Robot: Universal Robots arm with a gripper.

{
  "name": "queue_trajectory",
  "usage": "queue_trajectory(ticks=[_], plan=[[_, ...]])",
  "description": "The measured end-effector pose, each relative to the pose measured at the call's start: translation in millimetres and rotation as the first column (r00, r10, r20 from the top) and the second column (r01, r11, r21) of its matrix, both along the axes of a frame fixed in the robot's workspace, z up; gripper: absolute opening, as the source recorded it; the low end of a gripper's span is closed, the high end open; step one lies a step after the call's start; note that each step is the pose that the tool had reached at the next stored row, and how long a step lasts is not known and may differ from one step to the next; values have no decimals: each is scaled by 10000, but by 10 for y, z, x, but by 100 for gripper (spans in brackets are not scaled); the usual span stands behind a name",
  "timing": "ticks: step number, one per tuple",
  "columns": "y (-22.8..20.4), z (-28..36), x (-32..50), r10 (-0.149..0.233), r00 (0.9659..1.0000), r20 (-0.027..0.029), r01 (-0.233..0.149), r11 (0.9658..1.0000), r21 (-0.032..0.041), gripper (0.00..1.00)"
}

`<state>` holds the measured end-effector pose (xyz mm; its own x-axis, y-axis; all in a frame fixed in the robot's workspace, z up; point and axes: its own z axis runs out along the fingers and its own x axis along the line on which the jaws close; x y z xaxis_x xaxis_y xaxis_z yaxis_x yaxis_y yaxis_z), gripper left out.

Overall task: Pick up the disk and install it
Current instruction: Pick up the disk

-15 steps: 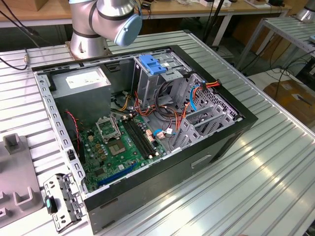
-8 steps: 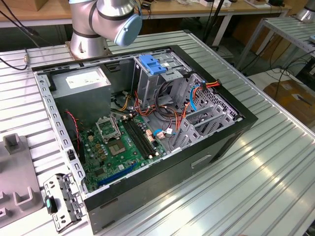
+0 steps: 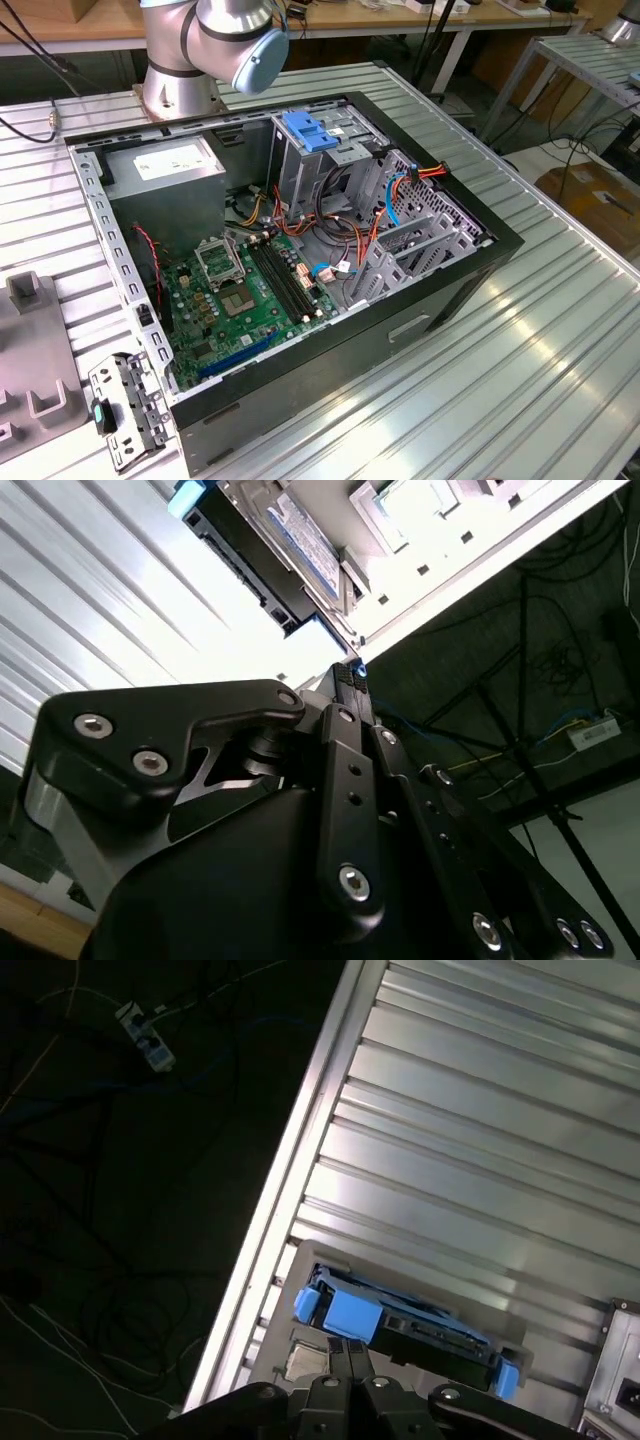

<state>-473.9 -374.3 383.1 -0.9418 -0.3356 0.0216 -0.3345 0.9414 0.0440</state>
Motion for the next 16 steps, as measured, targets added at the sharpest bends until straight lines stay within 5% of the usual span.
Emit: queue_trajectory(ticks=[16], plan=[[0,0,-2,72,10000,0,-72,10000,0,11]])
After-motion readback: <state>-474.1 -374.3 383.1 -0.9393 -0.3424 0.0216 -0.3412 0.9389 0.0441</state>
